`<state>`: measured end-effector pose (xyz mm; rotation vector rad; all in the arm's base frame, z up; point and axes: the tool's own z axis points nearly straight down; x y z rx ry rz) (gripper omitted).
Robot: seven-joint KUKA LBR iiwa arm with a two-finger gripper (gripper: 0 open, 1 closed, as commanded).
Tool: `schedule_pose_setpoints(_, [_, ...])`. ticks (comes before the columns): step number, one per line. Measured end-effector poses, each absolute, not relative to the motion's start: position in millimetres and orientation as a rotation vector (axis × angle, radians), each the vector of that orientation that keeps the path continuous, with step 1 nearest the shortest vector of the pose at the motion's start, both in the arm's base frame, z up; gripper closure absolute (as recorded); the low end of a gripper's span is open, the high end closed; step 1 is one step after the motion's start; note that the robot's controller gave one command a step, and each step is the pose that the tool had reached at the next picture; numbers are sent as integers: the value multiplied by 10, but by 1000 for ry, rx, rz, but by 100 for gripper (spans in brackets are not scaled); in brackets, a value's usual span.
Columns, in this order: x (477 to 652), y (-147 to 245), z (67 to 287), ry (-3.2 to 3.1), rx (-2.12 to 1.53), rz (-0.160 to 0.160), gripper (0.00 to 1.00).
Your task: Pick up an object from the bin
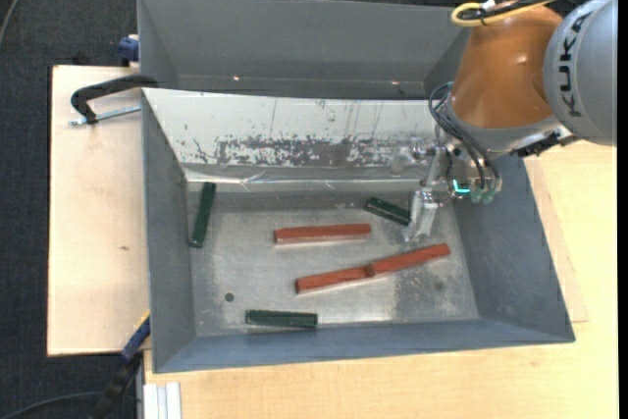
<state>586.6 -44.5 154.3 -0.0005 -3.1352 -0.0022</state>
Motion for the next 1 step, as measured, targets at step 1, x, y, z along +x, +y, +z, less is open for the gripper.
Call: schedule_pose_setpoints(1, [5278, -250, 669, -3128, 137, -3, 0])
